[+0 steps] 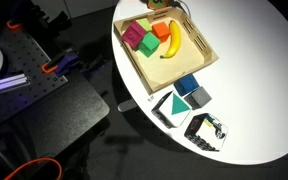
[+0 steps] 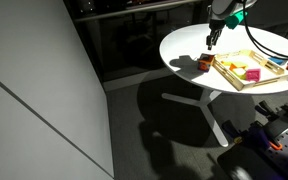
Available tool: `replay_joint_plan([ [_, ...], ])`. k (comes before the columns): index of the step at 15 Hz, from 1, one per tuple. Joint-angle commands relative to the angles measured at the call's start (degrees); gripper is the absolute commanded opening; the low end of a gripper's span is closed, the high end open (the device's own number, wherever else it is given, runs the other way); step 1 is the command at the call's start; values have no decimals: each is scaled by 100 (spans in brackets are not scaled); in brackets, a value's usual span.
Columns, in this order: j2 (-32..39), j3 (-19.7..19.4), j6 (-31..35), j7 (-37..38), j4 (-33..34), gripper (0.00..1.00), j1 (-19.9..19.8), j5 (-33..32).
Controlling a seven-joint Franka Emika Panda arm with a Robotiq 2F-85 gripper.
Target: Remove the plush block from the wooden tray
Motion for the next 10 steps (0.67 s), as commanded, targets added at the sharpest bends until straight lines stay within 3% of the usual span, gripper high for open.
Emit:
replay_joint_plan([
  [1,-425,-157,11,657,-309,89,125,-33],
  [3,-581,-138,-277,805,-341,100,119,39],
  [10,-1231,-1,-1826,698,-368,100,55,359],
])
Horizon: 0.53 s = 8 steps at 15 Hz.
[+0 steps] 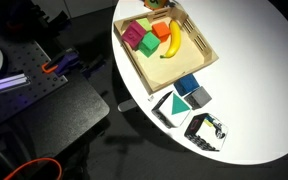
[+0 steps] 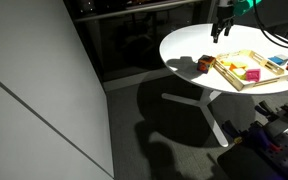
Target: Remove the plush block from the wooden tray
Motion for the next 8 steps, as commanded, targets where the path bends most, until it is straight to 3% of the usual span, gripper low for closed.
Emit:
replay_joint_plan([
  [1,-491,45,-807,-38,-144,100,8,256],
  [5,-810,101,-1641,-204,-130,100,0,529],
  [8,-1072,107,-1862,-109,-219,100,43,578],
])
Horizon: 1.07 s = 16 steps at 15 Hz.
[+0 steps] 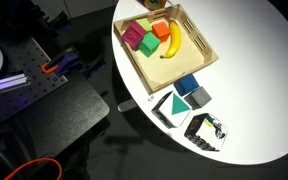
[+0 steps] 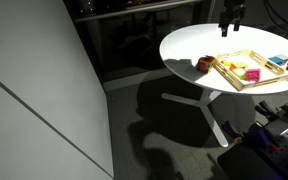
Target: Remove the plush block from the wooden tray
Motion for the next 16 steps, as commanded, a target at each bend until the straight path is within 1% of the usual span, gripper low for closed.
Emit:
replay_joint_plan([
  [1,-469,-1,-161,15,-272,100,63,97],
  [6,-956,-1,135,270,-642,100,164,88],
  [11,-1357,-29,601,506,-1010,100,186,236],
  [14,-1465,-48,887,606,-1160,100,181,381],
  [15,-1251,-41,680,473,-928,100,195,261],
  [16,-1278,-45,742,485,-970,100,194,287],
])
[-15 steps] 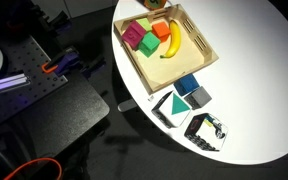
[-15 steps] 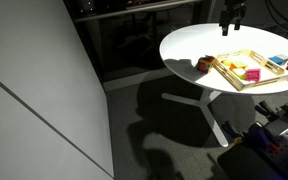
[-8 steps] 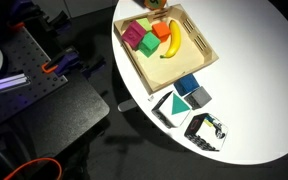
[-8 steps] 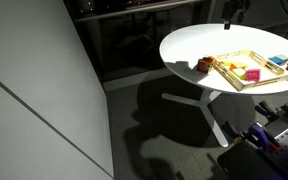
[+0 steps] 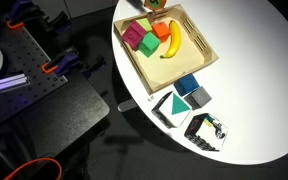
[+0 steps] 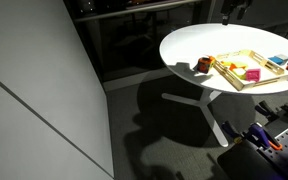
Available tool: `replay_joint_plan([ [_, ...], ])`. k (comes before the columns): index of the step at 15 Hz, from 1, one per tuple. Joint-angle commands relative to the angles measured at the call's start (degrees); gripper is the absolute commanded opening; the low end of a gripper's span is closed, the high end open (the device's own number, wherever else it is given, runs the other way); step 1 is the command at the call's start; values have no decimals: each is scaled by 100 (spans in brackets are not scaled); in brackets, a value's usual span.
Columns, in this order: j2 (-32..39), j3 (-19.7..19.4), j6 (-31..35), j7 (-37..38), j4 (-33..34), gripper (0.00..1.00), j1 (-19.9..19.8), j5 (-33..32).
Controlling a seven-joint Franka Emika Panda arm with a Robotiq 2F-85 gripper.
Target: Remove the plush block from the wooden tray
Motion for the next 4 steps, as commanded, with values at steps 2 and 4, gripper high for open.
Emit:
replay_joint_plan([
  [2,-24,-49,9,12,-24,100,44,8],
  [4,-31,-50,14,19,-37,100,44,9],
])
